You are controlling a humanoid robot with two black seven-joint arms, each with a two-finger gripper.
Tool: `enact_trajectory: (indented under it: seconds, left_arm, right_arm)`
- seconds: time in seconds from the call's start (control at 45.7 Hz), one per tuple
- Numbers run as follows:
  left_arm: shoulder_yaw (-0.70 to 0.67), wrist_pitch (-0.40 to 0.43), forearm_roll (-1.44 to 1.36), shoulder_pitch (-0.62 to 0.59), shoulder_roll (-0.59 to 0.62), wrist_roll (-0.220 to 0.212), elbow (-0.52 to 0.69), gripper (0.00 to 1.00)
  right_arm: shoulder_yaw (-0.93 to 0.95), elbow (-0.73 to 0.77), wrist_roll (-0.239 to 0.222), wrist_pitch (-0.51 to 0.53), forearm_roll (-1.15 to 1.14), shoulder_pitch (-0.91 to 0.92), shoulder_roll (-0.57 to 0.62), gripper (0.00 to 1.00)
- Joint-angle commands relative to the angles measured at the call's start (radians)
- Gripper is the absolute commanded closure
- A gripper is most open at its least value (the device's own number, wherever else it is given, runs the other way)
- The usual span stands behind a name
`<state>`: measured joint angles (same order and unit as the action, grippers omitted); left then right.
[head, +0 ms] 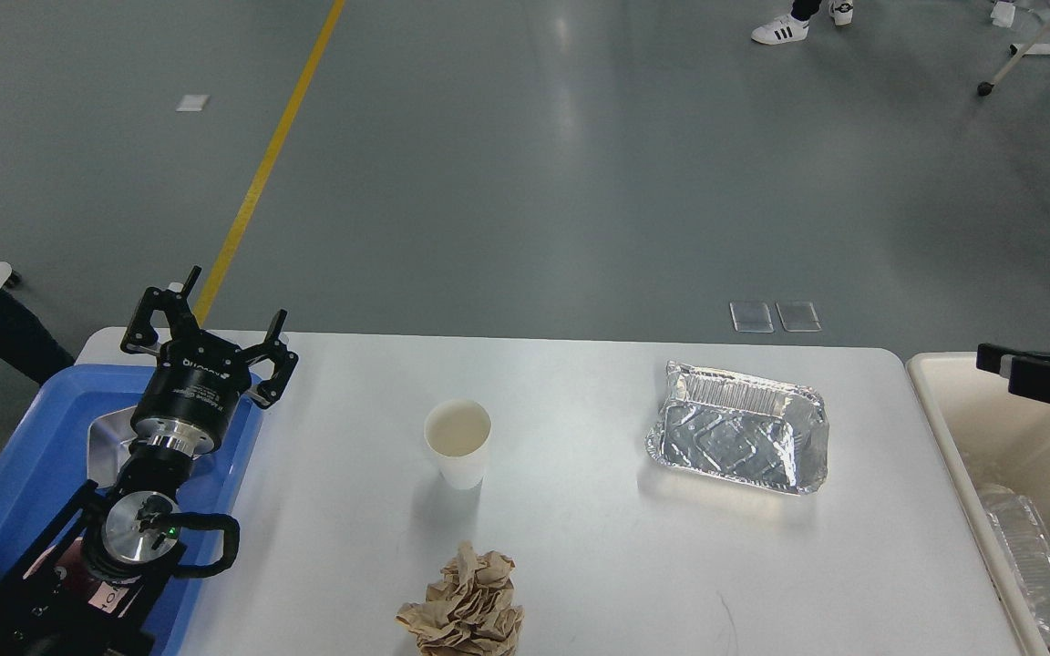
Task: Tidy desktop
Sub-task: 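Move the right gripper toward the foil tray's near edge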
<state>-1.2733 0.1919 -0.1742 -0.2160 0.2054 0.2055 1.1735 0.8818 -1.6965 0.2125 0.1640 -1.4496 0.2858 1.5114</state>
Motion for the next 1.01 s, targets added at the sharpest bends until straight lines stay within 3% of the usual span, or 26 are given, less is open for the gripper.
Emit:
enact_trajectory:
  seconds: [0.0, 0.109, 0.219, 0.307, 0.613, 0.832, 0.985]
  left_arm:
    - [0.0, 0.0, -0.001, 0.0, 0.0, 0.0, 0.002, 0.03]
    - [0.002, 0.0, -0.001, 0.0, 0.002, -0.002, 0.002, 0.03]
    - [0.006, -0.002, 0.001, 0.0, 0.003, -0.003, 0.002, 0.03]
    - [0.008, -0.002, 0.001, 0.0, 0.005, -0.005, 0.0, 0.03]
    - [0.017, -0.011, 0.001, 0.0, 0.003, -0.006, 0.0, 0.03]
    - [0.017, -0.015, 0.001, 0.004, 0.011, -0.006, 0.002, 0.03]
    - [0.017, -0.015, 0.001, 0.004, 0.015, -0.006, 0.002, 0.03]
  right_arm:
    - [-0.006, 0.003, -0.001, 0.002, 0.0, 0.001, 0.0, 0.0]
    - [-0.01, 0.03, -0.03, 0.008, -0.002, -0.01, -0.008, 0.0]
    - [-0.033, 0.113, -0.123, 0.029, -0.002, -0.008, -0.121, 0.0]
    - [-0.033, 0.182, -0.171, 0.074, -0.003, 0.006, -0.192, 0.0]
    - [-0.145, 0.463, -0.17, 0.161, -0.005, 0.176, -0.5, 0.0]
    - [-0.438, 0.581, -0.165, 0.163, 0.017, 0.404, -0.609, 0.0]
    - [-0.509, 0.664, -0.165, 0.163, 0.06, 0.438, -0.701, 0.0]
